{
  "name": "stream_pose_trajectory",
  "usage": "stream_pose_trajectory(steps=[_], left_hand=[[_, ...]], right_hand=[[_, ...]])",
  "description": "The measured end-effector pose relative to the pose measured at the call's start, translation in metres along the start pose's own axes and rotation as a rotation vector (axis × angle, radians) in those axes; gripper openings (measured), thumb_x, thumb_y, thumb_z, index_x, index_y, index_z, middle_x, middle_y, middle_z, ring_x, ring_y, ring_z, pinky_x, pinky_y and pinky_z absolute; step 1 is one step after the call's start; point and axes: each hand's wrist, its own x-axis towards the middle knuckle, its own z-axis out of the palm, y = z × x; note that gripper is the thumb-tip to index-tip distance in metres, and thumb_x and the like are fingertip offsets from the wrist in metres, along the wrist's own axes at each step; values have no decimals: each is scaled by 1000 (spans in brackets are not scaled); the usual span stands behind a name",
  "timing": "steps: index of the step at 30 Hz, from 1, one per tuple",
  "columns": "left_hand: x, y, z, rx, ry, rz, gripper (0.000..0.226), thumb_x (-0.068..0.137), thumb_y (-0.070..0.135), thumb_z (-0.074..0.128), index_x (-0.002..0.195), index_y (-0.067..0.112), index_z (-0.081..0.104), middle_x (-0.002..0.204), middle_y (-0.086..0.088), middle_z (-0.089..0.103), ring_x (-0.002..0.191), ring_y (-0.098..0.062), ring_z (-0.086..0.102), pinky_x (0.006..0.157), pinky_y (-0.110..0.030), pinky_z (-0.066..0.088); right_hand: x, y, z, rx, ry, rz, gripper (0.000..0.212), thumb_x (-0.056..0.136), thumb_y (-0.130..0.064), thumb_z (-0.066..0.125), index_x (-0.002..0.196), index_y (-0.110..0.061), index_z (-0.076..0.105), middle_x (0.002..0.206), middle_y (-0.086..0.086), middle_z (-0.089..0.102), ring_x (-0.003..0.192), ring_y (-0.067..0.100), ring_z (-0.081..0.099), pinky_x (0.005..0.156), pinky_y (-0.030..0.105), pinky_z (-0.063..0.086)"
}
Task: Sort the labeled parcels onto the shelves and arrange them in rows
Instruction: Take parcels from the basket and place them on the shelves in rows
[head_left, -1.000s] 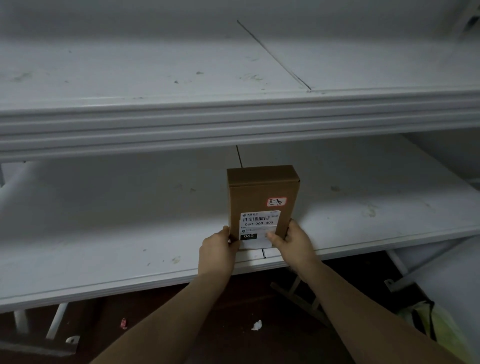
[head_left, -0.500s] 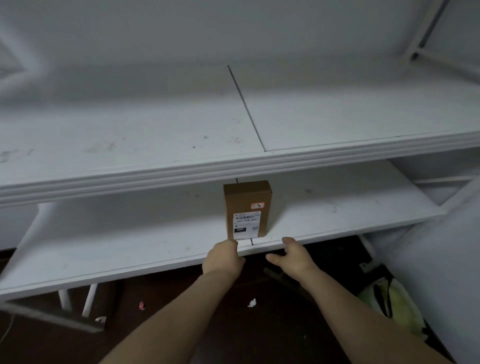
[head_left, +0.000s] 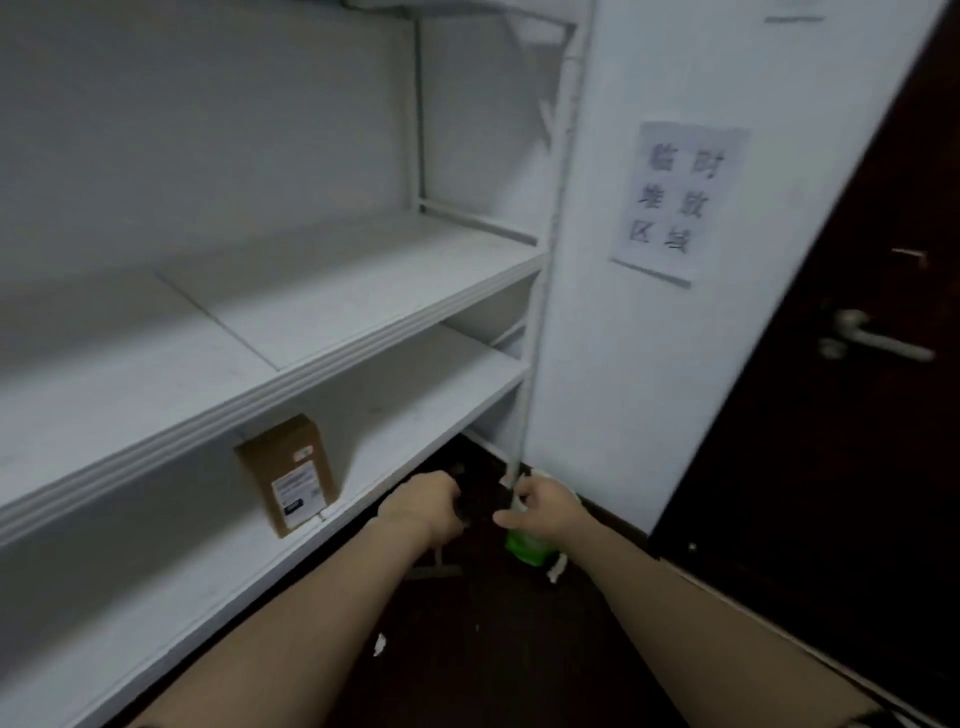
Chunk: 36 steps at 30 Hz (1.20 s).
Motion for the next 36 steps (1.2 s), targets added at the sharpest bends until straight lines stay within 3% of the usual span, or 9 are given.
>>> stream_pose_trajectory(steps=[2,3,5,8,15,20,23,29,36], left_hand=[[-11,28,9,39,-29,61,9,84,27,63,84,21,56,102,-5,65,96,-23,63,70,-29,46],[-20,48,15,61,-48,105,8,85,25,62,91,20,57,103,-4,63,99,-23,62,74,-30,47],[-35,91,30,129,-67,196,23,87,25,59,108,17,60,115,-3,61,108,-23,59,85,-33,47],[-65,169,56,220,-87,364,35,87,27,59,121,19,58,125,-3,60,117,-22,56,92,-32,43],[-170,358,130,299,-138,722,27,84,26,63,110,22,60,93,7,56,105,-17,58,107,-43,37],[-274,504,201,244,-200,923,38,86,30,64,122,21,59,112,2,62,107,-18,60,97,-35,46],[-339,576,247,265,-256,1044,33,82,34,67,111,19,63,117,-4,64,107,-22,61,88,-31,49],[-433,676,307,255,-341,1182,22,85,30,66,77,22,46,87,-2,55,84,-22,60,67,-30,43],[-470,776,346,211,-357,1294,31,86,33,63,110,14,58,106,-7,61,98,-25,60,80,-35,52]], right_hand=[[-33,25,-7,66,49,49,28,84,-37,68,75,-33,42,87,-8,44,90,14,48,70,21,37],[-58,38,-14,113,80,84,28,85,-36,68,75,-34,42,88,-7,44,86,12,49,72,21,36],[-107,67,-26,138,121,122,21,87,-30,66,105,-22,58,103,-2,54,99,15,57,81,23,41],[-176,121,-47,165,235,238,55,88,-32,65,135,-10,47,133,7,51,117,18,54,93,26,43],[-341,252,-110,275,559,409,41,90,-27,63,128,-16,52,107,-1,57,97,13,58,79,21,44],[-486,369,-145,308,764,571,49,89,-29,64,132,-12,50,128,7,57,118,19,54,92,21,41],[-576,431,-160,377,957,666,48,89,-30,64,132,-11,51,134,7,55,123,19,52,99,25,40],[-698,511,-183,447,1203,740,42,90,-24,63,129,-8,53,123,6,62,114,21,58,99,32,44],[-750,588,-209,578,1474,811,33,94,-11,52,127,-8,54,107,0,57,98,15,55,89,23,43]])
